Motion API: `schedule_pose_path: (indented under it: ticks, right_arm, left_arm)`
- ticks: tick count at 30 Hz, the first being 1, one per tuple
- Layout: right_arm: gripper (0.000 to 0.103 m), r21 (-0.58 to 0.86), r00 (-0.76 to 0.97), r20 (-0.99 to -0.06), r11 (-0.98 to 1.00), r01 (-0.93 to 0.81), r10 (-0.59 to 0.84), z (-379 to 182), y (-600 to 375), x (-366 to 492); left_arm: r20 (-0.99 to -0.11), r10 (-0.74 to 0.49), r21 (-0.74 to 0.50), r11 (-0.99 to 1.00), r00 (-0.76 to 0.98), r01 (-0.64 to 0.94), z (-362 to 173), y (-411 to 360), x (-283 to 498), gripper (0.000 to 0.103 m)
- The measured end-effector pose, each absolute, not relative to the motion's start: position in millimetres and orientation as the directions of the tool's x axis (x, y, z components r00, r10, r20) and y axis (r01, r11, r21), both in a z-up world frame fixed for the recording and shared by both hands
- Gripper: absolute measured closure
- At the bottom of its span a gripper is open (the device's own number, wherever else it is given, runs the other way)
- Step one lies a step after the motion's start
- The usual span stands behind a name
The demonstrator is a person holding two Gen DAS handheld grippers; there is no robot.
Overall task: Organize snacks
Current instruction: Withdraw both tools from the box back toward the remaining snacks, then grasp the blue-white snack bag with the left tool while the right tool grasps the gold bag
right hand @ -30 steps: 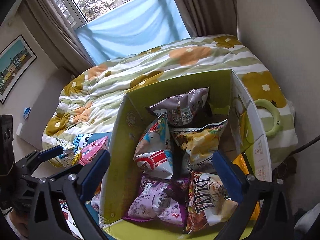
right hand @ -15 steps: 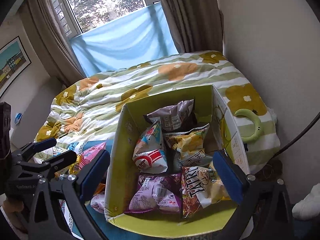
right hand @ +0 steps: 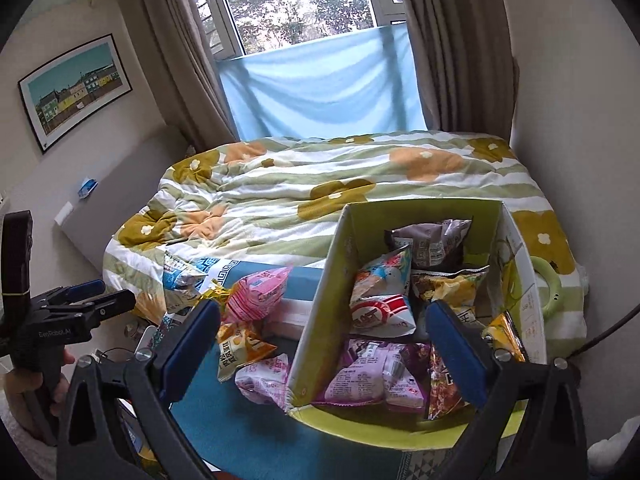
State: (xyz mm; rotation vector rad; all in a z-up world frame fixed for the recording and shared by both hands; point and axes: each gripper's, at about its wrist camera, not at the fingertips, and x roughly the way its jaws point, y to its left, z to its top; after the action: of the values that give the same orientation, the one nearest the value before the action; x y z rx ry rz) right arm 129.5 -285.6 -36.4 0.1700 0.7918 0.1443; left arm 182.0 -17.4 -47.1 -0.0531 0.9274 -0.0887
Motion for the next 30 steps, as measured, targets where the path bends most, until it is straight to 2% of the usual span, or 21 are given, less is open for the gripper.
schedule_pose_path:
  ticks: [6, 14, 25, 30]
  right_arm:
    - [0.001, 0.191, 0.676, -0.703, 0.975, -0.117, 0.219, -48, -231, 145]
    - [0.001, 0.23, 0.608, -0.752, 0.966, -0.118, 0.253, -88, -151, 187]
    - [0.001, 0.186, 0.519, -0.826, 0.976, -0.116, 0.219, -155, -58, 243]
    - [0.001, 0.149, 0.473, -0.862, 0.982, -0.112, 0.185, -186, -33, 261]
  left_arm:
    - [-0.798, -0.078, -0.102, 0.995, 0.597, -0.006, -61, 40, 193, 0.0]
    - [-0.837, -0.11, -0.112, 0.993, 0.537, 0.029, -96, 100, 256, 0.0]
    - [-0.896, -0.249, -0.204, 0.966, 0.367, 0.157, -181, 129, 341, 0.001]
    - [-0.909, -0.268, -0.217, 0.958, 0.317, 0.188, -213, 130, 361, 0.001]
